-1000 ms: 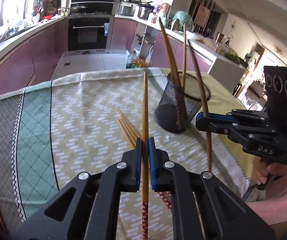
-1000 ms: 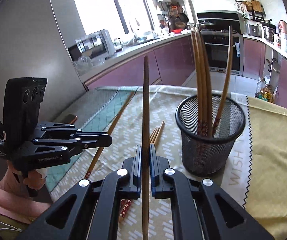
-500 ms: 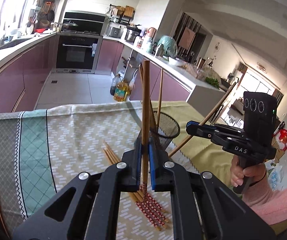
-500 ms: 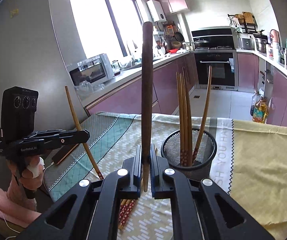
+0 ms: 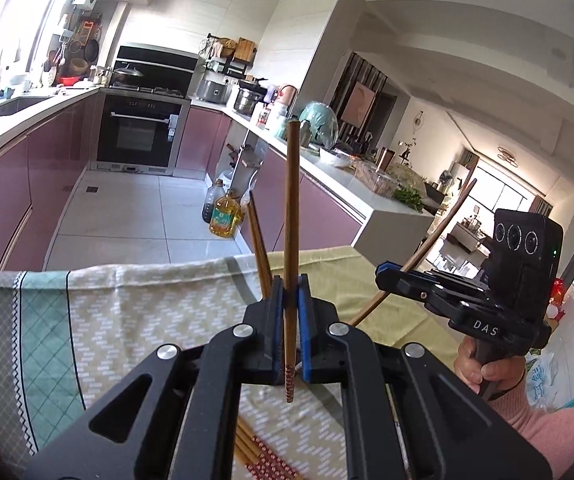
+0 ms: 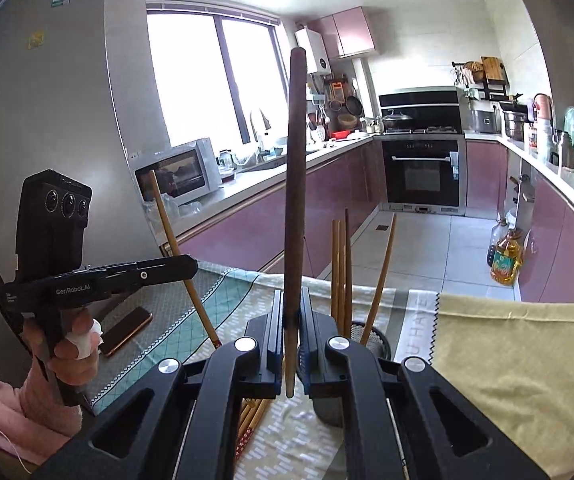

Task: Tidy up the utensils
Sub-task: 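Lower the upright chopstick into the mesh cup with the right gripper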

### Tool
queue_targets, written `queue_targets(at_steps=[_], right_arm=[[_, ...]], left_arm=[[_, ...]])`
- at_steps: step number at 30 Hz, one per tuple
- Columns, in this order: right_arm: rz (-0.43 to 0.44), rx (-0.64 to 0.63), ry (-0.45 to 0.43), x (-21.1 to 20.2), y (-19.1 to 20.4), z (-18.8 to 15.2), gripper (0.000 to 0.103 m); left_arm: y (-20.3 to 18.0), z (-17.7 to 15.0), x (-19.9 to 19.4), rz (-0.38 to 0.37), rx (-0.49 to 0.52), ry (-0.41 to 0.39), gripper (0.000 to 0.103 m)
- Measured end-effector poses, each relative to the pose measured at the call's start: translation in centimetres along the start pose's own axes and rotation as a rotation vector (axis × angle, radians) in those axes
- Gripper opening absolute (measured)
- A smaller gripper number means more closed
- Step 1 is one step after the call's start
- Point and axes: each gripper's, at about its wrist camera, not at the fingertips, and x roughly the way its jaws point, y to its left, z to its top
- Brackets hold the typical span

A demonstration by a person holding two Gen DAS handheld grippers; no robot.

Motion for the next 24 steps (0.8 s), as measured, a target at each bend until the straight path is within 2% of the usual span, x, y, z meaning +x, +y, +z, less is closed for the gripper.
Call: queue_targets(at_steps=[13,18,24], right_arm=[[-0.041,-0.008,-0.048,0.0,-1.3,1.9,0.006],[-0.049,0.002,-0.046,0.9,-1.8,2.1,0.006],[-0.058,0.008,0.007,2.5,-2.4,1.4,0.006]], left_arm=[[-1.6,3.9,1.2,-0.015,0.019,-0.078,0.007],[-2.1,4.2,2.9,0.01,0.028,-0.051,0.007],[-2.1,3.1,5.2,0.047,0.052,0.022,0.007]])
